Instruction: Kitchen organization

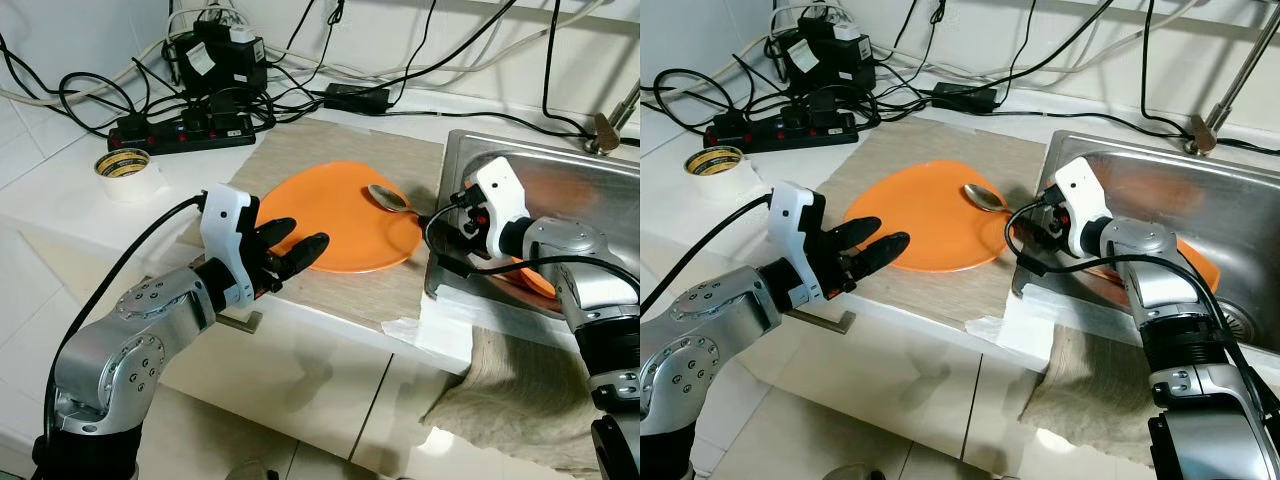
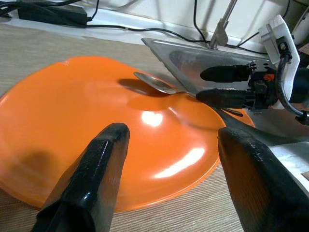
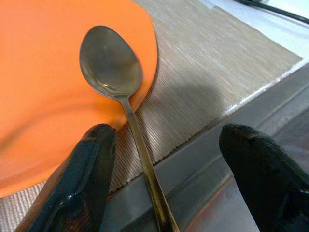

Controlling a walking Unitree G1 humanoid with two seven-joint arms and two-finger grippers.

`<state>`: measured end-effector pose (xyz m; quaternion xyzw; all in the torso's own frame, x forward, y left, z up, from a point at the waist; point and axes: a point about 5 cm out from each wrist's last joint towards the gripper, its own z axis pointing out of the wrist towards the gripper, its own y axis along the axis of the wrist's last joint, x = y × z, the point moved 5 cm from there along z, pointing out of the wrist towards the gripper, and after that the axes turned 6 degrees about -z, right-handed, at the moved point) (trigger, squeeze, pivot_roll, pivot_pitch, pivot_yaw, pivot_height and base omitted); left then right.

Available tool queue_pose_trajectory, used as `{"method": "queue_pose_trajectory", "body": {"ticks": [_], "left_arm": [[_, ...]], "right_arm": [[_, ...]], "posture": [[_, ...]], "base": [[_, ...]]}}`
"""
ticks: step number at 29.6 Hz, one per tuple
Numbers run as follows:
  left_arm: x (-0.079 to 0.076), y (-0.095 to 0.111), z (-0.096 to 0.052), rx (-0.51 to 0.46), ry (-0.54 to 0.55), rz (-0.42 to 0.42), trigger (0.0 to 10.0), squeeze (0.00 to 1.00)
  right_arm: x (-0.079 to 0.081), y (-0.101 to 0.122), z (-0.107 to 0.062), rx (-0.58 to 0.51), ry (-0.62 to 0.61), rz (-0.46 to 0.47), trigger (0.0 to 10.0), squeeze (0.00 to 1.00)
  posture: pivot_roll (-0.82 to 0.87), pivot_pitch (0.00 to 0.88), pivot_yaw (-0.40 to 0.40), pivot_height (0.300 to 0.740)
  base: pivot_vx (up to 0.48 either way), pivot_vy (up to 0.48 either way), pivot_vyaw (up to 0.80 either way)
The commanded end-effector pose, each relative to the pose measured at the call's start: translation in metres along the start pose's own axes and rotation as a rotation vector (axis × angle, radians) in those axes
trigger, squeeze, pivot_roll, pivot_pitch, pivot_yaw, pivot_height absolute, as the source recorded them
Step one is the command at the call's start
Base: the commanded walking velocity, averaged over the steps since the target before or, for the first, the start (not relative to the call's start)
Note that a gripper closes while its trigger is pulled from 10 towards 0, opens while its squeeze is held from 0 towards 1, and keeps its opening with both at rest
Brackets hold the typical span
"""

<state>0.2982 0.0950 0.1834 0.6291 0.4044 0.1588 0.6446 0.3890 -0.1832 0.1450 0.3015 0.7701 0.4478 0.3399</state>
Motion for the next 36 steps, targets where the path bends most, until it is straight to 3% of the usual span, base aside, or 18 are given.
{"method": "queue_pose_trajectory", "body": {"ticks": [1,14,15,16,17,36], "left_arm": [[0.0003,0.0035,0.0012,-0.005,-0.004,-0.008,10.0,0.00],[0.0009,0.0054,0.0022,-0.009,-0.003,-0.004,10.0,0.00],[0.0008,0.0055,0.0022,-0.009,-0.003,-0.005,10.0,0.00],[0.0008,0.0057,0.0023,-0.009,-0.003,-0.005,10.0,0.00],[0.0010,0.0059,0.0023,-0.010,-0.003,-0.007,10.0,0.00],[0.0013,0.0061,0.0035,-0.017,0.001,-0.049,10.0,0.00]], "right_arm": [[-0.0023,0.0048,0.0017,-0.008,0.003,-0.018,10.0,0.00],[0.0005,0.0042,0.0087,-0.023,0.011,-0.019,10.0,0.00],[0.0011,0.0042,0.0090,-0.026,0.016,-0.018,9.4,0.00],[0.0013,0.0047,0.0091,-0.032,0.019,-0.017,2.6,0.00],[0.0018,0.0050,0.0092,-0.037,0.023,-0.014,0.0,0.00],[0.0044,0.0111,0.0056,-0.095,0.043,0.043,0.0,0.00]], "posture": [[0.05,0.000,-0.007,0.740],[0.05,0.000,-0.005,0.740],[0.05,0.000,-0.005,0.740],[0.05,0.000,-0.005,0.740],[0.05,0.000,-0.006,0.740],[0.04,0.000,-0.009,0.740]], "base": [[0.000,0.000,0.00],[0.000,0.000,0.00],[0.000,0.000,0.00],[0.000,0.000,0.00],[0.000,0.000,0.00],[0.000,0.000,0.00]]}}
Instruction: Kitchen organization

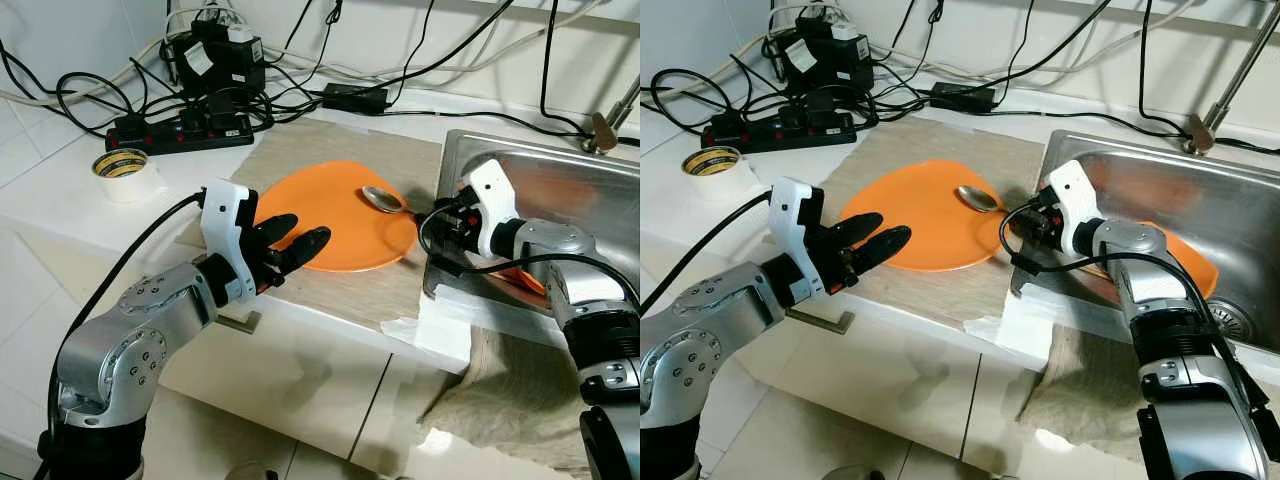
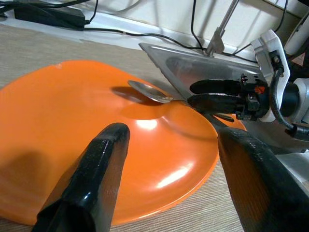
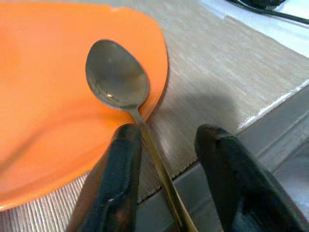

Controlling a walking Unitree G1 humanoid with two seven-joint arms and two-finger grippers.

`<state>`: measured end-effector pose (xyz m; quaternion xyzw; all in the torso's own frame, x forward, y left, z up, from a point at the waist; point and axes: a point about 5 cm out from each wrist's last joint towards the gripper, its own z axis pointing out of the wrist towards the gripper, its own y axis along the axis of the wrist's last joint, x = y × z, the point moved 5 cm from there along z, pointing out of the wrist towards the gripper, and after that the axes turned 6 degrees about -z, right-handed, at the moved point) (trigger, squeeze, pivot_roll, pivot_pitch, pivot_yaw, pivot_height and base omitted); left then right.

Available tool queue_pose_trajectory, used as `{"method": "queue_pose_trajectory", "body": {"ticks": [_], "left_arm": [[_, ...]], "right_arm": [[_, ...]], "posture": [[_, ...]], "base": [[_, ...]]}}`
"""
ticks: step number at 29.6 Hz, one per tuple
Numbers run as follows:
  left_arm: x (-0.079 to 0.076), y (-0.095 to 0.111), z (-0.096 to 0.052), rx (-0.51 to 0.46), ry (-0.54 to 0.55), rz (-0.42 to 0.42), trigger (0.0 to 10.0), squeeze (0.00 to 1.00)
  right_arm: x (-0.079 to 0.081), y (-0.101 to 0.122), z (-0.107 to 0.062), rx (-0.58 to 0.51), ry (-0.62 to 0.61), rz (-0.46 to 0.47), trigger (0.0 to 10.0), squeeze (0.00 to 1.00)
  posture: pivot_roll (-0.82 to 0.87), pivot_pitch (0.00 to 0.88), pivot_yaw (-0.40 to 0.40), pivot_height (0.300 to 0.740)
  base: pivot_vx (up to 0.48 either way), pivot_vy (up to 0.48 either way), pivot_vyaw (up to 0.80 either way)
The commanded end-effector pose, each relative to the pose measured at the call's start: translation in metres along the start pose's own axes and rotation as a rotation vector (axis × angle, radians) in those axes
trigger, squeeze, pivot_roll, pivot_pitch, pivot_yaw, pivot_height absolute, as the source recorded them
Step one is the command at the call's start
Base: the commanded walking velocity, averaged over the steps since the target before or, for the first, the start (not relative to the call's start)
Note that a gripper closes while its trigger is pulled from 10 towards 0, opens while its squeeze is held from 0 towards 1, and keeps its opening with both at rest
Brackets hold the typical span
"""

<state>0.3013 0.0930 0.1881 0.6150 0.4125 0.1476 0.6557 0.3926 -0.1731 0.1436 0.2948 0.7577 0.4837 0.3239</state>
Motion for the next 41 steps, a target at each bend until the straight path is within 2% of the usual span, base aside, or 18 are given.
{"method": "queue_pose_trajectory", "body": {"ticks": [1,12,14,16,17,19,20,21,22,23,24,25,27,31,34,39,41], "left_arm": [[0.002,0.001,0.000,0.004,0.010,-0.011,10.0,0.00],[0.003,0.000,0.000,0.006,0.018,-0.018,10.0,0.00],[0.003,0.001,0.000,0.007,0.021,-0.008,10.0,0.00],[0.004,0.003,0.001,-0.002,0.035,0.022,10.0,0.00],[0.004,0.003,0.001,-0.002,0.035,0.022,10.0,0.00],[0.005,0.006,0.003,-0.013,0.045,0.051,10.0,0.00],[0.005,0.006,0.003,-0.013,0.045,0.051,10.0,0.00],[0.005,0.011,0.008,-0.035,0.059,0.068,10.0,0.00],[0.005,0.013,0.011,-0.048,0.070,0.083,10.0,0.00],[0.005,0.013,0.011,-0.048,0.070,0.083,10.0,0.00],[0.005,0.017,0.016,-0.066,0.077,0.091,10.0,0.00],[0.005,0.017,0.016,-0.066,0.077,0.091,10.0,0.00],[0.002,0.022,0.024,-0.089,0.076,0.088,10.0,0.00],[-0.006,0.023,0.033,-0.084,0.036,0.094,10.0,0.00],[-0.014,0.021,0.048,-0.073,-0.015,0.113,10.0,0.00],[-0.028,0.025,0.078,-0.073,-0.101,0.147,10.0,0.00],[-0.029,0.027,0.082,-0.076,-0.109,0.153,10.0,0.00]], "right_arm": [[-0.001,0.010,-0.002,-0.043,-0.001,0.005,0.0,0.00],[-0.004,0.047,-0.006,-0.211,-0.034,-0.041,0.0,0.00],[-0.005,0.053,-0.006,-0.228,-0.061,-0.057,10.0,0.00],[-0.011,0.083,-0.012,-0.350,-0.138,-0.054,10.0,0.00],[-0.011,0.083,-0.012,-0.350,-0.138,-0.054,10.0,0.00],[-0.019,0.105,-0.019,-0.443,-0.216,-0.040,10.0,0.00],[-0.019,0.105,-0.019,-0.443,-0.216,-0.040,10.0,0.00],[-0.030,0.120,-0.029,-0.516,-0.334,-0.041,10.0,0.00],[-0.035,0.123,-0.034,-0.545,-0.404,-0.049,10.0,0.00],[-0.035,0.123,-0.034,-0.545,-0.404,-0.049,10.0,0.00],[-0.042,0.120,-0.042,-0.564,-0.507,-0.044,10.0,0.00],[-0.042,0.120,-0.042,-0.564,-0.507,-0.044,10.0,0.00],[-0.045,0.102,-0.043,-0.538,-0.578,-0.008,10.0,0.00],[-0.045,0.085,-0.043,-0.509,-0.635,0.041,10.0,0.00],[-0.042,0.074,-0.041,-0.493,-0.656,0.077,10.0,0.00],[-0.037,0.068,-0.041,-0.493,-0.687,0.094,10.0,0.00],[-0.037,0.068,-0.042,-0.493,-0.691,0.086,10.0,0.00]], "posture": [[0.04,0.000,-0.008,0.740],[0.04,0.000,-0.011,0.740],[0.05,0.000,-0.010,0.740],[0.05,0.000,-0.008,0.740],[0.05,0.000,-0.008,0.740],[0.05,0.000,-0.004,0.740],[0.05,0.000,-0.004,0.740],[0.04,0.000,0.001,0.740],[0.04,0.000,0.003,0.740],[0.04,0.000,0.003,0.740],[0.03,0.000,0.007,0.740],[0.03,0.000,0.007,0.740],[0.03,0.000,0.014,0.740],[0.02,0.000,0.027,0.740],[0.00,0.000,0.035,0.740],[-0.03,0.000,0.053,0.740],[-0.03,0.000,0.057,0.740]], "base": [[0.000,0.000,0.00],[0.000,0.000,0.00],[0.000,0.000,0.00],[0.000,0.000,0.00],[0.000,0.000,0.00],[0.000,0.000,0.00],[0.000,0.000,0.00],[0.000,0.000,0.00],[0.000,0.000,0.00],[0.000,0.000,0.00],[0.000,0.000,0.00],[0.000,0.000,0.00],[0.000,0.000,0.00],[0.000,0.000,0.00],[0.000,0.000,0.00],[0.000,0.000,0.00],[0.000,0.000,0.00]]}}
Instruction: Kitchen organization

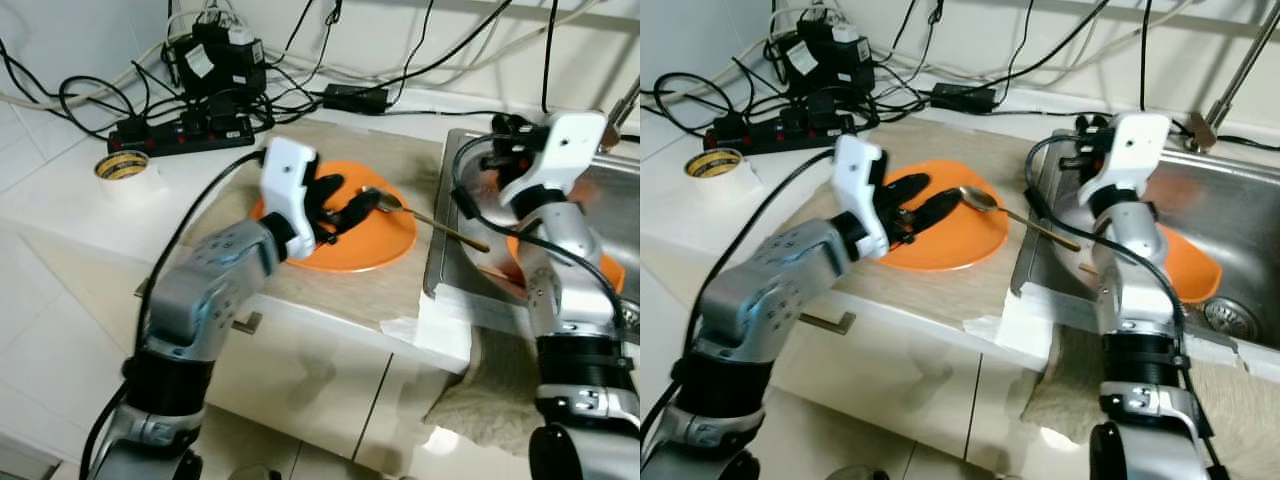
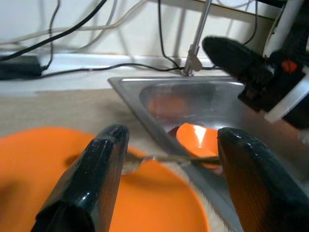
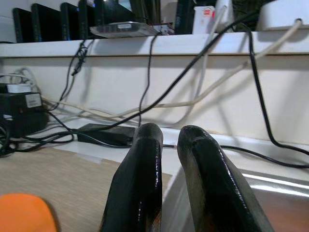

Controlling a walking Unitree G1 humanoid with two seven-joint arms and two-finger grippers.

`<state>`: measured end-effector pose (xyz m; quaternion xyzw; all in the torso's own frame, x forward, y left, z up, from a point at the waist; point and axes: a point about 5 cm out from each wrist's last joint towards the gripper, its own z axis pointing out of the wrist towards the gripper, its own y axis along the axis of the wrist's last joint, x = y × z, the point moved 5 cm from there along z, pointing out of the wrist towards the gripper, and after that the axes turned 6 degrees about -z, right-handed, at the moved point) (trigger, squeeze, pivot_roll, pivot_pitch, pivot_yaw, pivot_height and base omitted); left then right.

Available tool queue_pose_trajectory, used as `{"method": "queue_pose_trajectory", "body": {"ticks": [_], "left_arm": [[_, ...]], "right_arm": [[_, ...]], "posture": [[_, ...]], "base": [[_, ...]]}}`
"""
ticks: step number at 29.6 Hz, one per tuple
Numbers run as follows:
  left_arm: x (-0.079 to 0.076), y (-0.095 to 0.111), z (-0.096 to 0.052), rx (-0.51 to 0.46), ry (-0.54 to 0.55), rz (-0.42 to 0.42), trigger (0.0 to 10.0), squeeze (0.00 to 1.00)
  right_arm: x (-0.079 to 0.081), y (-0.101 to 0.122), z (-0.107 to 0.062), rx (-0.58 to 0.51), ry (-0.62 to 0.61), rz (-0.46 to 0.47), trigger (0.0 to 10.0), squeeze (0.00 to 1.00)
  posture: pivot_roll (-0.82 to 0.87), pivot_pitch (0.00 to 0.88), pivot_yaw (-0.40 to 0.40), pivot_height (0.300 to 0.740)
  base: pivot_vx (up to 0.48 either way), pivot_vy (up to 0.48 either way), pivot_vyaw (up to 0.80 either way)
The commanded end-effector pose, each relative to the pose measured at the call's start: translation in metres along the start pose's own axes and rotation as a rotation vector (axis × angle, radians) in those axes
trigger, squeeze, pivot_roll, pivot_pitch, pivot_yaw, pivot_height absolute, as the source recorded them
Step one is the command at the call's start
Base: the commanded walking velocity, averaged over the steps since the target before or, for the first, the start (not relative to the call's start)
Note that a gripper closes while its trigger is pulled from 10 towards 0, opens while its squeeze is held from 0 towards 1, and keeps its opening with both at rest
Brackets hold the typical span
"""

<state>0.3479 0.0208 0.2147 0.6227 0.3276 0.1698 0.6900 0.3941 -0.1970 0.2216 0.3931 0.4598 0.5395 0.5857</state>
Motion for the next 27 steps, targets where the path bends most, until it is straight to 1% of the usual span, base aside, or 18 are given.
{"method": "queue_pose_trajectory", "body": {"ticks": [1,3,6,8,12,14,15,20,22,27], "left_arm": [[0.003,0.003,0.004,-0.001,0.000,0.029,10.0,0.00],[0.007,0.006,0.012,-0.002,-0.007,0.034,10.0,0.00],[0.010,0.007,0.014,-0.002,-0.005,0.040,10.0,0.00],[0.013,0.009,0.019,-0.003,-0.010,0.043,10.0,0.00],[0.014,0.006,0.031,0.023,-0.046,0.077,10.0,0.00],[0.014,0.006,0.032,0.027,-0.050,0.079,10.0,0.00],[0.013,0.004,0.035,0.036,-0.066,0.083,10.0,0.00],[0.010,0.000,0.045,0.063,-0.105,0.089,10.0,0.00],[0.010,-0.002,0.050,0.078,-0.115,0.104,10.0,0.00],[0.011,-0.003,0.056,0.088,-0.122,0.112,10.0,0.00]], "right_arm": [[-0.004,0.007,-0.001,-0.026,-0.015,-0.026,10.0,0.00],[-0.008,0.008,-0.003,-0.029,-0.030,-0.030,10.0,0.00],[-0.008,0.010,-0.004,-0.036,-0.029,-0.035,10.0,0.00],[-0.006,0.014,-0.005,-0.050,-0.020,-0.053,10.0,0.00],[-0.009,0.026,-0.006,-0.079,-0.020,-0.058,10.0,0.00],[-0.010,0.027,-0.006,-0.082,-0.021,-0.060,10.0,0.00],[-0.011,0.028,-0.006,-0.084,-0.027,-0.059,10.0,0.00],[-0.012,0.027,-0.009,-0.082,-0.033,-0.056,10.0,0.00],[-0.010,0.026,-0.011,-0.079,-0.032,-0.053,10.0,0.00],[-0.010,0.027,-0.013,-0.080,-0.036,-0.051,10.0,0.00]], "posture": [[-0.03,0.000,0.058,0.740],[-0.04,0.000,0.064,0.740],[-0.05,0.000,0.066,0.740],[-0.05,0.000,0.072,0.740],[-0.07,0.000,0.088,0.740],[-0.07,0.000,0.088,0.740],[-0.08,0.000,0.097,0.740],[-0.09,0.000,0.107,0.740],[-0.09,0.000,0.116,0.740],[-0.10,0.000,0.122,0.740]], "base": [[0.000,0.000,0.00],[0.000,0.000,0.00],[0.000,0.000,0.00],[0.000,0.000,0.00],[0.000,0.000,0.00],[0.000,0.000,0.00],[0.000,0.000,0.00],[0.000,0.000,0.00],[0.000,0.000,0.00],[0.000,0.000,0.00]]}}
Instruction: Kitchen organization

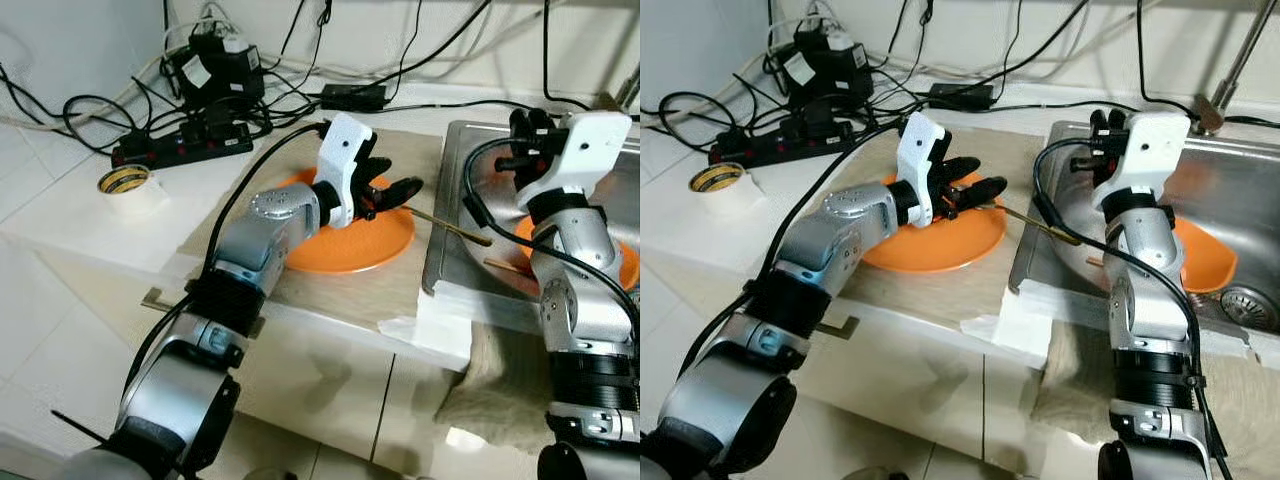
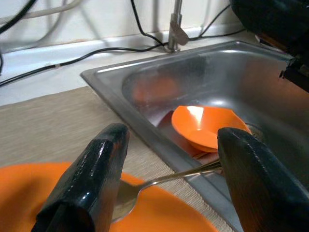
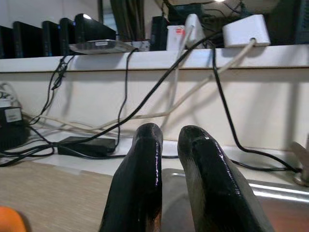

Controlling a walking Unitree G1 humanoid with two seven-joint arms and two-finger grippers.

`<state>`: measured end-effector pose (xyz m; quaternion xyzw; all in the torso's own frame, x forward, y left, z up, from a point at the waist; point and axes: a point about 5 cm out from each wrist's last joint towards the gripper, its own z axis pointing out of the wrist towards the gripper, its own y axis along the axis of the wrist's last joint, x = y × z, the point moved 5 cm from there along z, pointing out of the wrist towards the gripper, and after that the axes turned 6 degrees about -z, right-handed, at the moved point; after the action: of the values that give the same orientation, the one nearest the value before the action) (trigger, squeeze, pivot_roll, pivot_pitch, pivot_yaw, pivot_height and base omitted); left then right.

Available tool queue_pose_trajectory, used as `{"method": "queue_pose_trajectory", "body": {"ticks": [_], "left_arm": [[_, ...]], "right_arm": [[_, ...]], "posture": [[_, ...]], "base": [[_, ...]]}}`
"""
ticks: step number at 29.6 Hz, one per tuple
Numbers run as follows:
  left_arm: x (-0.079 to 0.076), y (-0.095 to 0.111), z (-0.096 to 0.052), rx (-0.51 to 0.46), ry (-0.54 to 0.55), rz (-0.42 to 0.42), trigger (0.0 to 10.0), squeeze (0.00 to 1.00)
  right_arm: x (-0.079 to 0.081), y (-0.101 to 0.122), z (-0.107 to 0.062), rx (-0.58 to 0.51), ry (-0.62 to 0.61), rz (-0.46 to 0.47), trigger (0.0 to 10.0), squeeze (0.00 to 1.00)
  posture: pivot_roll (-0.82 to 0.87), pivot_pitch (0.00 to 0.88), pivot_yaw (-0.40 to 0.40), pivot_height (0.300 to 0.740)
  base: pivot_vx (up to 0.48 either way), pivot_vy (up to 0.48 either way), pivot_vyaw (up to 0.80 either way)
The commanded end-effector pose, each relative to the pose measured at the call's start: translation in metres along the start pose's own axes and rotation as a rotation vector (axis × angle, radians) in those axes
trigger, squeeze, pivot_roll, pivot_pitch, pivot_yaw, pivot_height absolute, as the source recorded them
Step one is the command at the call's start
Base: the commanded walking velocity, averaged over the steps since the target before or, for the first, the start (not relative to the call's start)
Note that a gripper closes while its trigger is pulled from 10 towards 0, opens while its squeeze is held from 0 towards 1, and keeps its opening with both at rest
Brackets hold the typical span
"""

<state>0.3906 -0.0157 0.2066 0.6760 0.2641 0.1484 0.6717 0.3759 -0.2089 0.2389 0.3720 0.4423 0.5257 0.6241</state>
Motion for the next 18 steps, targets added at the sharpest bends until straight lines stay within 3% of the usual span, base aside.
{"method": "queue_pose_trajectory", "body": {"ticks": [1,7,18], "left_arm": [[0.003,0.003,0.002,0.003,0.002,0.022,10.0,0.00],[0.012,-0.003,0.009,0.040,0.022,0.037,10.0,0.00],[0.027,-0.008,0.009,0.072,0.078,0.052,10.0,0.00]], "right_arm": [[0.003,0.007,0.000,-0.019,0.006,0.014,10.0,0.00],[0.002,0.006,-0.003,-0.012,0.009,0.008,10.0,0.00],[0.002,0.005,-0.007,0.000,0.011,0.004,10.0,0.00]], "posture": [[-0.10,0.000,0.124,0.740],[-0.12,0.000,0.129,0.740],[-0.13,0.000,0.126,0.740]], "base": [[0.000,0.000,0.00],[0.000,0.000,0.00],[0.000,0.000,0.00]]}}
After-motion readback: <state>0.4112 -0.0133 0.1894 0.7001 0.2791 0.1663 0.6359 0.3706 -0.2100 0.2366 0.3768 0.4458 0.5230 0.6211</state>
